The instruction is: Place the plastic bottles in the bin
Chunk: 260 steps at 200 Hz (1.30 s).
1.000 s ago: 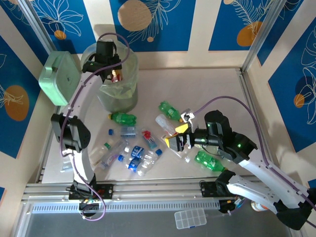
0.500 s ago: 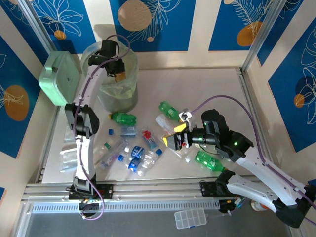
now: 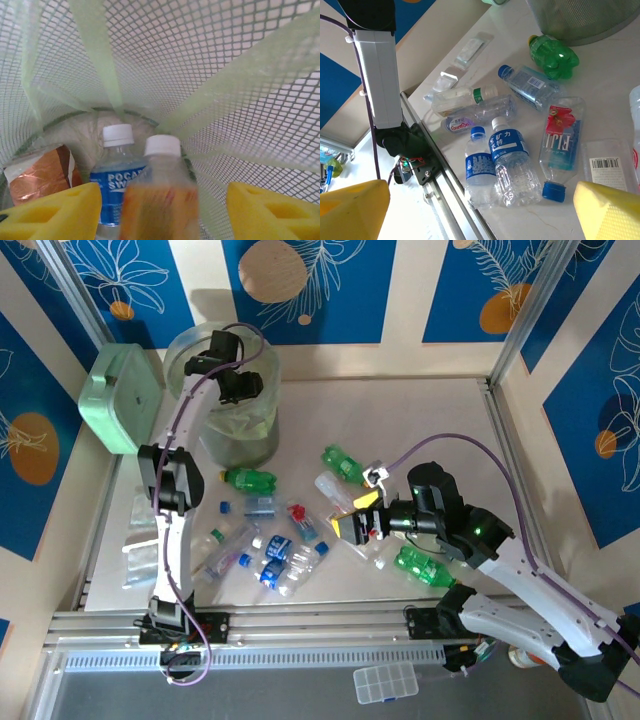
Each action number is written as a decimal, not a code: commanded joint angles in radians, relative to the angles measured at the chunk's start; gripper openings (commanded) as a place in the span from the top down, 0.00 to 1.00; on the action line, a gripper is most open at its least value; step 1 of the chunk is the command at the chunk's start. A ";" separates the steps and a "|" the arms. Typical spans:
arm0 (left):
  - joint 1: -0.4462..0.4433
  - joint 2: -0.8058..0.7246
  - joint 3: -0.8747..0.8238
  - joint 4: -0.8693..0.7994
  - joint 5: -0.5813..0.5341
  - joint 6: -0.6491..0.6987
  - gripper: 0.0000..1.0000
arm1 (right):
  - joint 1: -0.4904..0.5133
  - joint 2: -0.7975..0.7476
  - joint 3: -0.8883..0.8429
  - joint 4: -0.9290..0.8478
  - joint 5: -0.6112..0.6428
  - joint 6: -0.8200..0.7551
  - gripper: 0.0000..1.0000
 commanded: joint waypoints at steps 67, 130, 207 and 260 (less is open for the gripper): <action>0.003 -0.254 0.015 0.015 0.052 -0.008 0.30 | 0.010 -0.050 0.086 -0.070 0.031 -0.034 0.05; -0.168 -0.661 -0.378 0.211 -0.068 0.028 0.30 | 0.021 -0.055 0.105 -0.108 0.106 -0.013 0.06; -0.388 -1.063 -0.979 0.368 0.064 -0.183 0.37 | 0.049 0.135 0.159 -0.321 0.236 0.035 0.17; -0.388 -1.300 -1.195 0.364 -0.024 -0.083 0.34 | 0.112 0.361 0.200 -0.450 0.372 0.054 0.16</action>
